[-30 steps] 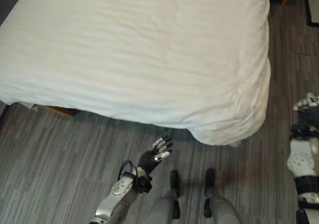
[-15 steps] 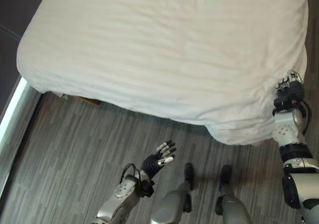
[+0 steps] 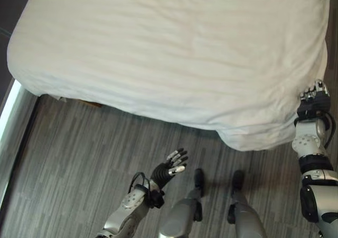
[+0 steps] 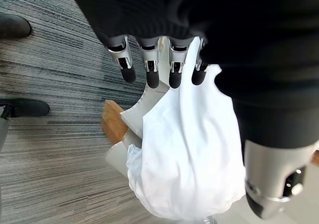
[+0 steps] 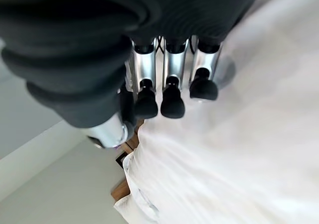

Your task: Making the bed.

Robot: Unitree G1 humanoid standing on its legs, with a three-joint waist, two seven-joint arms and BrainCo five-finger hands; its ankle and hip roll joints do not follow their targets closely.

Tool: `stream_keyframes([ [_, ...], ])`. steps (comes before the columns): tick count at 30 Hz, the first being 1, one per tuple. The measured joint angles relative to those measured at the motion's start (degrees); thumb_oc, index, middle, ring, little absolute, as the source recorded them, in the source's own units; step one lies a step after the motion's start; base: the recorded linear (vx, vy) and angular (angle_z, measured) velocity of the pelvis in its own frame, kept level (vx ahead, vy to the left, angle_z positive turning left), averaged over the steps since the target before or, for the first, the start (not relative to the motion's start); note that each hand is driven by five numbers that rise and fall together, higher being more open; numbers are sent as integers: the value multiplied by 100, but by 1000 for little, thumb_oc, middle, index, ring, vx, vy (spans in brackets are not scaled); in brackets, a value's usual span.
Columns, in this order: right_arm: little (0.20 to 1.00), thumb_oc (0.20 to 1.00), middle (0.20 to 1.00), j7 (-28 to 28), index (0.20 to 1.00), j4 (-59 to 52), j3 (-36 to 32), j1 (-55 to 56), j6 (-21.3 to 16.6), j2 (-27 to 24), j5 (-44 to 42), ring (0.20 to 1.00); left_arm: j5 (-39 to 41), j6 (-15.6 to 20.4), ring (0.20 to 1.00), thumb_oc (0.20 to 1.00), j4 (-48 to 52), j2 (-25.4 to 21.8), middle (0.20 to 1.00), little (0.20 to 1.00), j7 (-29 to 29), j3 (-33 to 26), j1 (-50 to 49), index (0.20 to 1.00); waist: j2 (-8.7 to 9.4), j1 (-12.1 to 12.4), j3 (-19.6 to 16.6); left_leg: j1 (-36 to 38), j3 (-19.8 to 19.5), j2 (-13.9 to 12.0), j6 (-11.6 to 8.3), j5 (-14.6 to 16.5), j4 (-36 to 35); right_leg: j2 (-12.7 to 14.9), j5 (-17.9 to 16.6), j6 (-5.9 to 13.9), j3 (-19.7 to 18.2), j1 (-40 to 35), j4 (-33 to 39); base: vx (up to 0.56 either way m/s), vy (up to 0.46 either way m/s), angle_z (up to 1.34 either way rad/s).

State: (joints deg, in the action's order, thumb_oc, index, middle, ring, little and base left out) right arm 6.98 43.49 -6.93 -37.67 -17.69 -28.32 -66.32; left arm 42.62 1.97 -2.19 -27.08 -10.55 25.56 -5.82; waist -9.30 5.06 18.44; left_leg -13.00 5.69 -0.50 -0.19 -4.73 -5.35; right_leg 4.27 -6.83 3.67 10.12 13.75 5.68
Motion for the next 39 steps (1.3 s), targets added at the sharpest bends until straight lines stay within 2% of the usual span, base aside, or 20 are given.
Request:
stream_keyframes([
  [6,200,200,200,0,200,51,-61,-78,-20,-6,-1,200,0,4,1000,1000,5,-7,1000,1000,1,-1,-8,1000,-48,30,50,-193,2,7,-4,-35,0,23,9,15,0,199,24,-11,-1,-1],
  [15,200,200,200,23,200,565,-167,-318,-45,-456,3,200,-2,39,1000,1000,6,-11,1000,1000,12,-1,3,1000,-436,100,379,-597,34,44,32,-105,2,51,-136,-4,-47,634,-4,-52,6,-2],
  [18,200,200,200,36,200,663,-174,-282,-62,-482,7,200,-7,69,1000,1000,5,-10,1000,1000,30,-9,-4,1000,-442,110,399,-842,52,44,20,-124,2,50,-151,-6,-84,886,-4,-33,8,-6],
  [21,200,200,200,71,200,878,-238,-173,-32,-512,62,200,-15,65,1000,1000,3,-10,1000,1000,39,-8,97,1000,-461,137,648,-904,122,39,23,-137,2,46,-178,-12,-118,980,-5,-23,12,-7],
  [24,200,200,200,152,200,1415,-226,-90,102,-585,115,200,-15,78,1000,1000,5,-11,1000,1000,64,-13,108,1000,-500,147,734,-996,130,51,24,-140,2,58,-187,-4,-126,1076,-6,-11,7,-1],
  [28,200,200,200,113,200,1958,-331,696,350,-535,391,200,-59,111,1000,1000,17,-10,1000,1000,82,-47,131,1000,-491,138,809,-997,131,72,24,-140,2,79,-187,-2,-138,1080,-6,-2,-2,-1],
  [31,200,200,200,146,200,2305,-664,1190,505,-425,559,200,-57,182,1000,1000,19,-20,1000,1000,116,-267,125,1000,-385,-57,884,-964,135,87,24,-140,3,93,-192,7,-139,1051,-8,11,1,1],
  [32,200,200,200,9,200,2215,-786,1590,518,-376,580,200,-58,181,1000,1000,33,-18,1000,1000,126,-342,175,1000,-334,-154,919,-920,126,88,24,-140,3,100,-196,11,-134,998,-7,0,0,0],
  [35,200,200,200,56,200,2194,-1171,1879,521,-280,570,200,-57,189,1000,1000,41,-17,1000,1000,135,-437,186,1000,-251,-288,970,-775,122,92,25,-141,1,102,-196,17,-127,844,-5,0,0,0],
  [36,200,200,200,121,200,1920,-1554,2238,513,-288,570,200,-50,199,1000,1000,51,-9,1000,1000,138,-457,227,1000,-180,-451,1005,-638,121,91,21,-136,0,98,-187,29,-132,705,-5,0,0,4],
  [39,200,200,200,325,200,948,-2021,2686,381,-315,572,200,-20,241,1000,1000,83,9,1000,1000,144,-464,202,1000,-123,-652,1004,-536,112,86,-4,-119,0,83,-156,71,-130,596,-6,0,0,0],
])
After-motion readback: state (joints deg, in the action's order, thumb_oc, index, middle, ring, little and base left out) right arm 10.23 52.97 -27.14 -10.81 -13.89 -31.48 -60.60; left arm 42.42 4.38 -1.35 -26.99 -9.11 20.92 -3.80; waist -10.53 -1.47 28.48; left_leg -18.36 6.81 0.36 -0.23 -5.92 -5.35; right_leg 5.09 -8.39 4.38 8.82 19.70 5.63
